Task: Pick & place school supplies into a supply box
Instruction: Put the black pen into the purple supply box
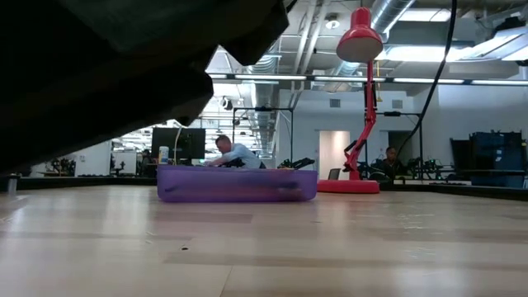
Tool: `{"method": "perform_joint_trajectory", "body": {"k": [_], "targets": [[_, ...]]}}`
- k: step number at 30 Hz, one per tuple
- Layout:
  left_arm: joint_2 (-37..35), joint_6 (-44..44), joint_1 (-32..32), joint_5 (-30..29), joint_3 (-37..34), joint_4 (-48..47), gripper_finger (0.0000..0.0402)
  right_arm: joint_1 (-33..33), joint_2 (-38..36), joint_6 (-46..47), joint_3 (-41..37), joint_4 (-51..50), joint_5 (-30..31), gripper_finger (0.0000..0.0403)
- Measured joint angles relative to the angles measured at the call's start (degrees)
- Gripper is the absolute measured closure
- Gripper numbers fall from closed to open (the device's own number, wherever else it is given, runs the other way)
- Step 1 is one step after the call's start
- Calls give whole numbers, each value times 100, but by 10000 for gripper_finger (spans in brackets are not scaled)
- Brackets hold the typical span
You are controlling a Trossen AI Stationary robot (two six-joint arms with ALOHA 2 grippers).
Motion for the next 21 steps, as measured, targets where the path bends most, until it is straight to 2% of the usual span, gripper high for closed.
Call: {"method": "perform_joint_trajectory", "body": {"k": [3,7,21], "targets": [[0,-30,0,-2,0,-3,233,45,0,-201,0,22,-45,281],[0,-63,0,0,0,-4,233,70,0,-232,0,168,-431,281],[0,-125,0,-21,0,-4,233,70,0,-249,0,328,-450,281]]}}
